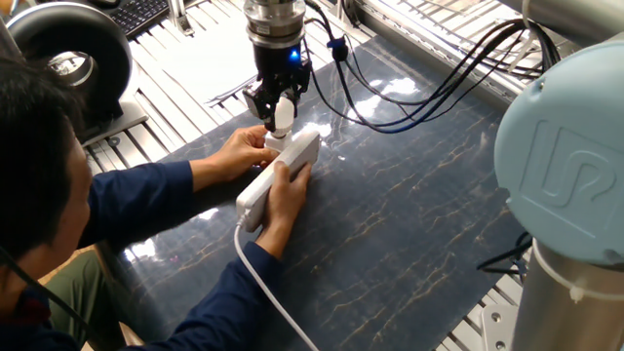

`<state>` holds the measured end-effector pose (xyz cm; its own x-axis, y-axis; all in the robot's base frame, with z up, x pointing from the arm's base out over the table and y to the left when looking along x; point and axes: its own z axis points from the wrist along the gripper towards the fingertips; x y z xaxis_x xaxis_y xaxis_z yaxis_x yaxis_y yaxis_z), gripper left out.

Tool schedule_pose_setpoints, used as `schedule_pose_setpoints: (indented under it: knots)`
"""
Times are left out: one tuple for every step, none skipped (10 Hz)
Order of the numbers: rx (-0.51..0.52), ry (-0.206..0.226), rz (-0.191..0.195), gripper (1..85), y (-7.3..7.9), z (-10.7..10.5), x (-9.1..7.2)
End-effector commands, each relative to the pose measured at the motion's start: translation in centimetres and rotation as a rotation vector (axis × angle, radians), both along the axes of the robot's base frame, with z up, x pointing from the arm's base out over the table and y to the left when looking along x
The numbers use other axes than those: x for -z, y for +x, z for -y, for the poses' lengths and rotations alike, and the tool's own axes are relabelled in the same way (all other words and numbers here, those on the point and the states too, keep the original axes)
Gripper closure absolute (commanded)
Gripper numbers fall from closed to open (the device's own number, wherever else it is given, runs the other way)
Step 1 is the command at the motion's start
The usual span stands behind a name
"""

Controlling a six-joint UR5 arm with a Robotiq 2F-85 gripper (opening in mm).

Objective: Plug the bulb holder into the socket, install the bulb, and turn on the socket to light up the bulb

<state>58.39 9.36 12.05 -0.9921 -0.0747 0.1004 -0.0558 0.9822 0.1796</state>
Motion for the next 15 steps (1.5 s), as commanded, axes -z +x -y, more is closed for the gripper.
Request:
schedule_pose_setpoints:
  knots:
    - [0.119,0.015,-0.010,84.7,0.5,-0.1,0.1]
    - [0.113,0.000,-0.006,84.7,0.6,0.4,0.4]
    - [0.097,0.001,0.000,79.3,0.8,0.6,0.4]
    - [0.051,0.030,0.010,60.7,1.0,0.2,0.0]
    - [-0.006,0.053,0.019,32.7,1.0,0.2,-0.5]
    - [-0.044,0.048,0.034,13.7,1.3,0.8,-0.6]
    - [-0.062,0.049,0.050,7.3,1.6,0.6,-0.5]
    - [-0.089,0.022,0.062,1.3,2.1,1.1,-0.5]
    - [-0.128,-0.003,0.082,1.0,2.6,1.7,-0.5]
    - [-0.170,-0.026,0.097,1.0,2.8,2.3,-0.4]
    - [-0.249,-0.065,0.123,1.3,3.3,3.5,-0.4]
    - [-0.356,-0.110,0.153,1.3,3.9,4.7,-0.3]
    - [-0.467,-0.119,0.185,0.7,4.3,4.8,-0.4]
    - [-0.539,-0.134,0.206,0.7,4.6,4.8,-0.5]
    - [-0.515,-0.097,0.199,0.7,3.7,3.2,-0.7]
